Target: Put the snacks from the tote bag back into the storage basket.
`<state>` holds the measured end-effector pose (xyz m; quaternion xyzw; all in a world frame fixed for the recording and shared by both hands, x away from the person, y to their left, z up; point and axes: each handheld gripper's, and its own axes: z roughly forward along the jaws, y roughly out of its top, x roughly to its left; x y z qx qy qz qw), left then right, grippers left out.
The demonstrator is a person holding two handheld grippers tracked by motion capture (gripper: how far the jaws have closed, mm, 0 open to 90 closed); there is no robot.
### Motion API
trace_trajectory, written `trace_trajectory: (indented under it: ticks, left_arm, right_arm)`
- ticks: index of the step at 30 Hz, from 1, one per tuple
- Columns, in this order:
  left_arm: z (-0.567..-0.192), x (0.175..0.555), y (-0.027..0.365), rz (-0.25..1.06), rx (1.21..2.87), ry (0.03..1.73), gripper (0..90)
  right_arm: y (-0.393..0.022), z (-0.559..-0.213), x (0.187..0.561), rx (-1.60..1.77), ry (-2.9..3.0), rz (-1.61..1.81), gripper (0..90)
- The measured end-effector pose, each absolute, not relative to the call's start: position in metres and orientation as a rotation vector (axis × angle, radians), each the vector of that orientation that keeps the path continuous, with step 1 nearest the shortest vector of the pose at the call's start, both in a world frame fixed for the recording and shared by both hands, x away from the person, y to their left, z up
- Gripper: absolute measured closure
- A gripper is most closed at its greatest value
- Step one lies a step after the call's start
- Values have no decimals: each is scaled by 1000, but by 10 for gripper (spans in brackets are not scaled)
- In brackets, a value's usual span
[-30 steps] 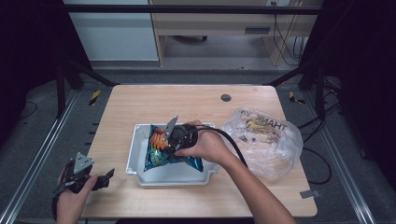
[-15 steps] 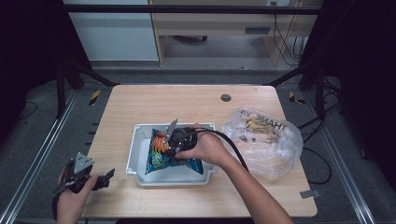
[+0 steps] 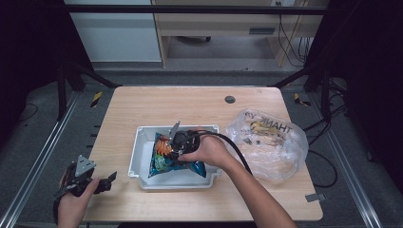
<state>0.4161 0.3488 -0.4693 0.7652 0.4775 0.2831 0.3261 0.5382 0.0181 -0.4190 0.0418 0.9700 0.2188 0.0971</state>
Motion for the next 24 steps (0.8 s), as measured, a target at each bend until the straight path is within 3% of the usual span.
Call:
trace_trajectory:
  ticks: [24]
  left_arm:
    - [-469, 416, 348, 741, 2008, 1250, 48]
  right_arm:
    - [19, -423, 539, 140, 2873, 657, 384]
